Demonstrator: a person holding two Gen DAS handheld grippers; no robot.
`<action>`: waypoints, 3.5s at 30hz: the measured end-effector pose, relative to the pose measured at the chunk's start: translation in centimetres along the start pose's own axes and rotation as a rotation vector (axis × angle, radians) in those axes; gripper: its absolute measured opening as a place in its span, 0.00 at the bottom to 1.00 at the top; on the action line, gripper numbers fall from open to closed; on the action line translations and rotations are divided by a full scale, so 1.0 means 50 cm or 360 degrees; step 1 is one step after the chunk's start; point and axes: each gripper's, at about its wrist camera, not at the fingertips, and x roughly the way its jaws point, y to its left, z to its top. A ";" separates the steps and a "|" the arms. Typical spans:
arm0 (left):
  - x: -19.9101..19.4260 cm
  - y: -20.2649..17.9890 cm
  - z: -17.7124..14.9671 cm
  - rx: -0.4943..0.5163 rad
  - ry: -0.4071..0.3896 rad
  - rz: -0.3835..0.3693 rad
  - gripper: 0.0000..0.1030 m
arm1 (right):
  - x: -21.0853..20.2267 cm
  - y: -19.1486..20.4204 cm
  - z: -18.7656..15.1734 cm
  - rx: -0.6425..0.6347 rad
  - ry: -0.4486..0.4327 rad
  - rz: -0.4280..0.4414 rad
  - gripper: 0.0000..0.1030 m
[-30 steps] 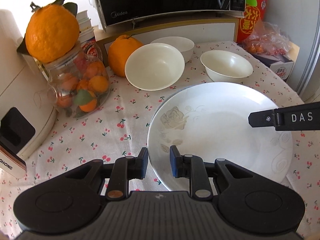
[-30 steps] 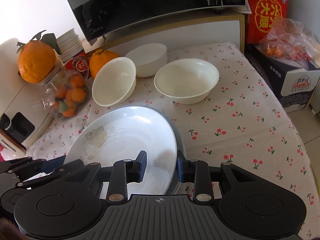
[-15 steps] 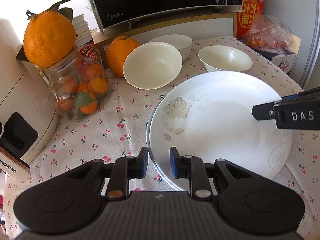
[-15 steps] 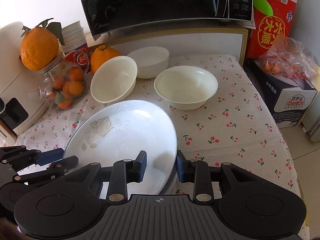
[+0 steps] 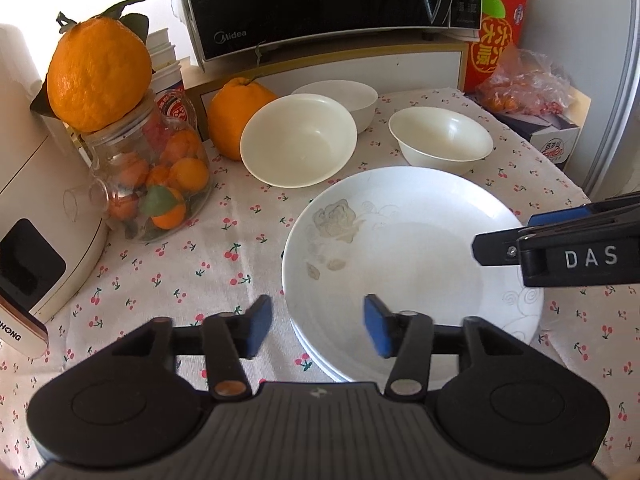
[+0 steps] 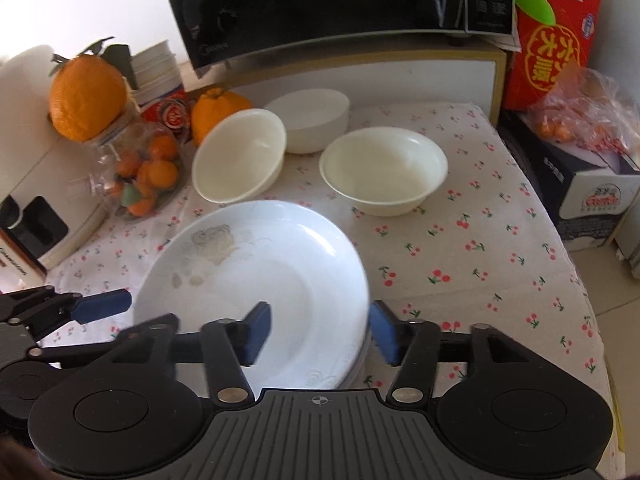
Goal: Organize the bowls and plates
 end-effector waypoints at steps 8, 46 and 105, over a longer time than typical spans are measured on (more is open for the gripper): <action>-0.001 -0.001 -0.002 0.0001 0.0002 -0.0030 0.83 | 0.002 -0.002 0.001 0.0030 0.0006 -0.0007 0.80; 0.163 0.062 0.356 -0.0130 -0.0199 -0.0132 0.93 | 0.179 -0.190 0.315 0.0783 -0.0207 0.0196 0.92; 0.284 -0.012 0.412 0.0414 -0.0051 0.0068 0.06 | 0.297 -0.219 0.322 0.0869 -0.0139 0.0424 0.07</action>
